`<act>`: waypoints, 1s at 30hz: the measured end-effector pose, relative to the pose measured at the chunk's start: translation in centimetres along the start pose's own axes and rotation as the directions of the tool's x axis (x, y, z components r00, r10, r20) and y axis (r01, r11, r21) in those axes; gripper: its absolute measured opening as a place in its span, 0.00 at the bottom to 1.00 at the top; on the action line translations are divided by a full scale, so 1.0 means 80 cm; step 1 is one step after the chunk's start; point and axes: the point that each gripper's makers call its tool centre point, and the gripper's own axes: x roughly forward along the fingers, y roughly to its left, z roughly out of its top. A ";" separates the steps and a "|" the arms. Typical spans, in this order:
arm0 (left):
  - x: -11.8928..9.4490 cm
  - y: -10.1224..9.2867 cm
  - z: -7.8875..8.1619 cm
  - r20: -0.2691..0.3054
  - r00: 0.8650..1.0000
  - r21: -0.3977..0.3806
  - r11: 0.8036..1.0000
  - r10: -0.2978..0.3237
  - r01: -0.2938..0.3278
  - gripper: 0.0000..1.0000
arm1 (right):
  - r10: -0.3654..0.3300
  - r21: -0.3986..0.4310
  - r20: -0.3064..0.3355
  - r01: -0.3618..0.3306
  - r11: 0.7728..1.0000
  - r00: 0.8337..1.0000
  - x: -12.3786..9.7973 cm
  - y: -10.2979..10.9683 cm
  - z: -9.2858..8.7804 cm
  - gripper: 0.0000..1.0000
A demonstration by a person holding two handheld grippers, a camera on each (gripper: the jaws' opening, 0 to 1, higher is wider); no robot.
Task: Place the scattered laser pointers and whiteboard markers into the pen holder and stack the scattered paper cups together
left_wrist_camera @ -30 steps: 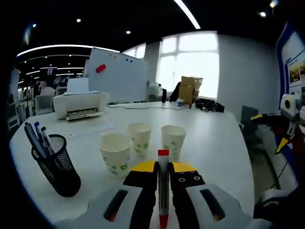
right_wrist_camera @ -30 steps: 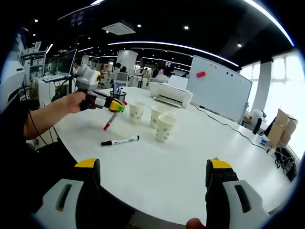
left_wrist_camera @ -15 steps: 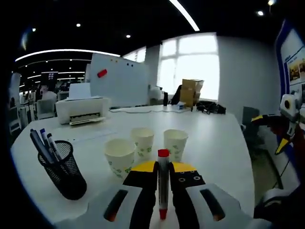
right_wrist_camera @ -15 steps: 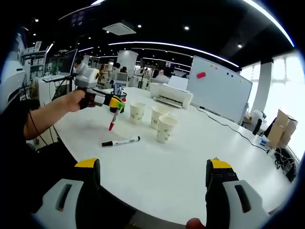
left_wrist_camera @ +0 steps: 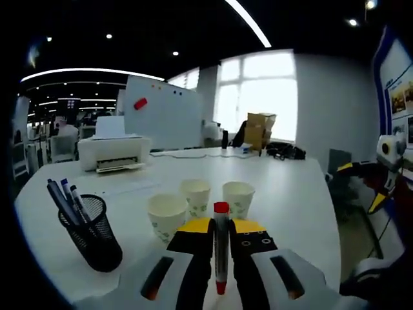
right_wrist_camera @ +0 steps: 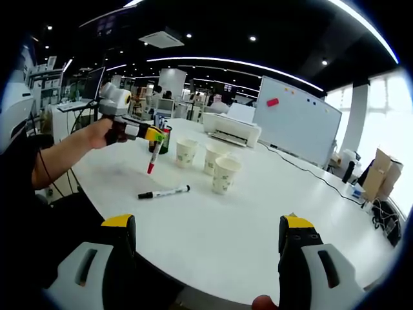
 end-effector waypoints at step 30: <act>-0.025 -0.003 0.024 0.028 1.000 0.037 0.999 0.001 -0.002 0.14 | 0.006 -0.007 0.003 -0.006 1.000 1.000 0.002 0.001 0.003 0.87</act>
